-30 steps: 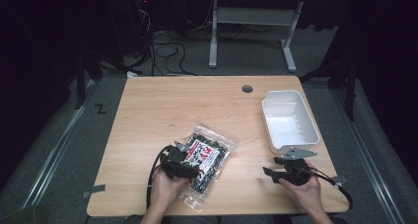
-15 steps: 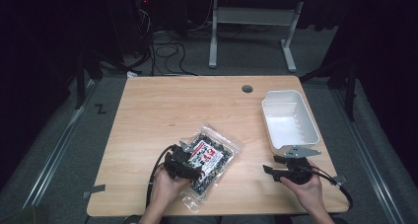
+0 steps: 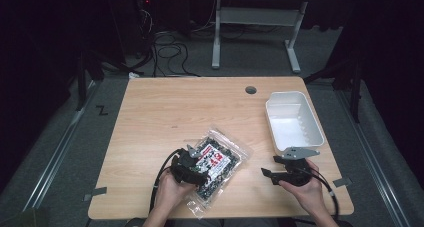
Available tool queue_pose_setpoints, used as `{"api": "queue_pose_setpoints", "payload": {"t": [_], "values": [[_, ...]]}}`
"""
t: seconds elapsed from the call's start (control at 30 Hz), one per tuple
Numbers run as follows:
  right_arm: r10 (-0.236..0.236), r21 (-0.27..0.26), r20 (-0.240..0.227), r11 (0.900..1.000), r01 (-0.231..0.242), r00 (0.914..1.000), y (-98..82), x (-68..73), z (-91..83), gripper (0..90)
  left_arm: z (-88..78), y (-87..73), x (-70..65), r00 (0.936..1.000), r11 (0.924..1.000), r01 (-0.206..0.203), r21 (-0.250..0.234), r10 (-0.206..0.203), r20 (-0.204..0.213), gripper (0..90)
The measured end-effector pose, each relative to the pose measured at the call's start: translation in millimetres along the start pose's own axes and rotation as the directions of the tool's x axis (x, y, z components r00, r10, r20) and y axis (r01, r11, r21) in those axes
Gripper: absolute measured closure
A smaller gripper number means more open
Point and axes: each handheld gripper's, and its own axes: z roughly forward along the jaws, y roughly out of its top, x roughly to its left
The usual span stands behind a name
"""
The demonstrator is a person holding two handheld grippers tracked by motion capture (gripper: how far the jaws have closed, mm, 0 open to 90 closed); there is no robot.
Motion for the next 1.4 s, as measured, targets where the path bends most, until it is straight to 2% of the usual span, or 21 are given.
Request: {"api": "queue_pose_setpoints", "payload": {"t": [0.1, 0.17, 0.2, 0.3, 0.47, 0.73, 0.97, 1.03, 1.23, 1.33, 1.4], "values": [[0.000, 0.000, -0.033, 1.000, 0.000, 0.9994, 4.9, 5.7, 8.5, 34.5, -0.4, -0.6, -2.6, 0.9999, 0.9999, -0.011, 0.000, 0.011, 0.005, 20.6], [-0.008, 0.024, -0.047, 1.000, 0.009, 0.9989, 7.9, 8.5, 14.3, 36.2, -0.5, -1.1, -4.7, 0.9998, 0.9999, -0.016, -0.002, 0.016, 0.011, 20.6], [0.004, 0.019, -0.055, 1.000, -0.003, 0.9985, 10.0, 8.6, 17.5, 37.8, -0.7, -1.1, -5.1, 0.9997, 0.9998, -0.021, 0.001, 0.021, 0.012, 20.6], [0.022, 0.014, -0.045, 1.000, -0.022, 0.9987, 14.9, 4.8, 22.1, 38.8, -0.7, -1.2, -6.7, 0.9994, 0.9996, -0.028, 0.001, 0.027, 0.020, 20.6], [0.068, 0.019, -0.060, 0.998, -0.067, 0.9959, 18.0, -3.5, 28.2, 42.6, -0.9, -1.9, -10.1, 0.9989, 0.9993, -0.037, 0.000, 0.037, 0.030, 20.6], [0.110, 0.059, -0.097, 0.993, -0.104, 0.9892, 26.0, -10.5, 46.6, 45.1, -1.1, -2.7, -13.4, 0.9978, 0.9988, -0.050, -0.003, 0.050, 0.044, 20.6], [0.130, 0.092, -0.118, 0.989, -0.119, 0.9844, 33.6, -10.5, 61.0, 50.2, -1.1, -3.1, -13.1, 0.9974, 0.9987, -0.051, -0.004, 0.051, 0.050, 20.5], [0.143, 0.107, -0.125, 0.986, -0.130, 0.9819, 34.8, -10.6, 65.7, 52.8, -1.1, -3.4, -13.1, 0.9975, 0.9987, -0.050, -0.006, 0.050, 0.050, 20.5], [0.142, 0.137, -0.164, 0.983, -0.120, 0.9762, 38.1, -8.7, 72.8, 63.0, -1.1, -4.0, -12.4, 0.9973, 0.9988, -0.049, -0.009, 0.049, 0.054, 20.4], [0.154, 0.126, -0.179, 0.983, -0.133, 0.9717, 39.0, -11.4, 73.0, 70.1, -1.0, -4.4, -12.6, 0.9974, 0.9987, -0.048, -0.014, 0.049, 0.052, 20.5], [0.154, 0.118, -0.175, 0.984, -0.135, 0.9724, 39.6, -12.6, 72.6, 75.9, -1.0, -4.8, -12.8, 0.9975, 0.9987, -0.048, -0.017, 0.048, 0.052, 20.5]]}}
